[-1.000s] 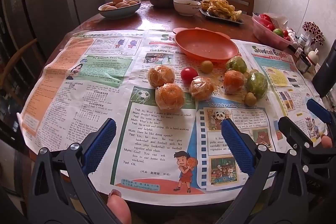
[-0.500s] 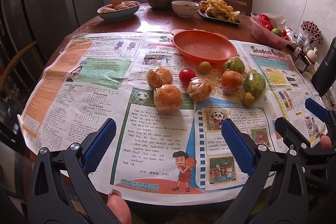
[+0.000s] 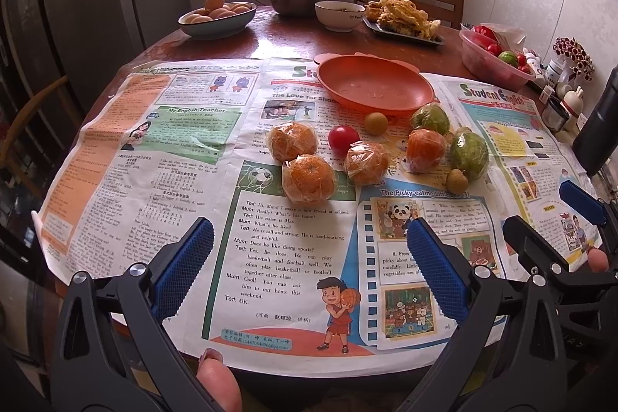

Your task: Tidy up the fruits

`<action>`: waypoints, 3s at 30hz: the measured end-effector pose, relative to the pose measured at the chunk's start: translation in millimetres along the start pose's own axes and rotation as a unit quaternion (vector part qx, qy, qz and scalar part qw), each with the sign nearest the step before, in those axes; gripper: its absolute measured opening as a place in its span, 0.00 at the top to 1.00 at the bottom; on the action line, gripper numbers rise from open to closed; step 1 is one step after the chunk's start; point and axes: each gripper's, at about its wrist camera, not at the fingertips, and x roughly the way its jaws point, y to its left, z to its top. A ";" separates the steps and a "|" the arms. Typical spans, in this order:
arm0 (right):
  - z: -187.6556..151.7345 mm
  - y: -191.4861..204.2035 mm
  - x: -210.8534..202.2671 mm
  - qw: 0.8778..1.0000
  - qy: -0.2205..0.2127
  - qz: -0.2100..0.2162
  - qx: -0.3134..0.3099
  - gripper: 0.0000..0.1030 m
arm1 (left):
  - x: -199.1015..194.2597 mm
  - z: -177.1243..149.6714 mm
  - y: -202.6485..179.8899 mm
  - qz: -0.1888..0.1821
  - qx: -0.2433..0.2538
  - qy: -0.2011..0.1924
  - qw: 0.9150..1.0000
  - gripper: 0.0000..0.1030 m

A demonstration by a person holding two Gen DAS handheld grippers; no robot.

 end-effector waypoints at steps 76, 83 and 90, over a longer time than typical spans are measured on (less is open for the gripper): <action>39.8 -46.1 106.8 0.991 0.103 0.032 0.074 0.37 | 68.6 33.9 19.1 -0.053 0.006 0.059 0.997 0.31; 35.3 -43.4 114.4 0.989 0.112 0.056 0.082 0.52 | 73.8 31.4 15.8 -0.073 0.009 0.069 0.995 0.49; 35.7 -43.4 114.4 0.989 0.107 0.061 0.081 0.56 | 78.8 30.8 14.6 -0.078 0.009 0.074 0.994 0.62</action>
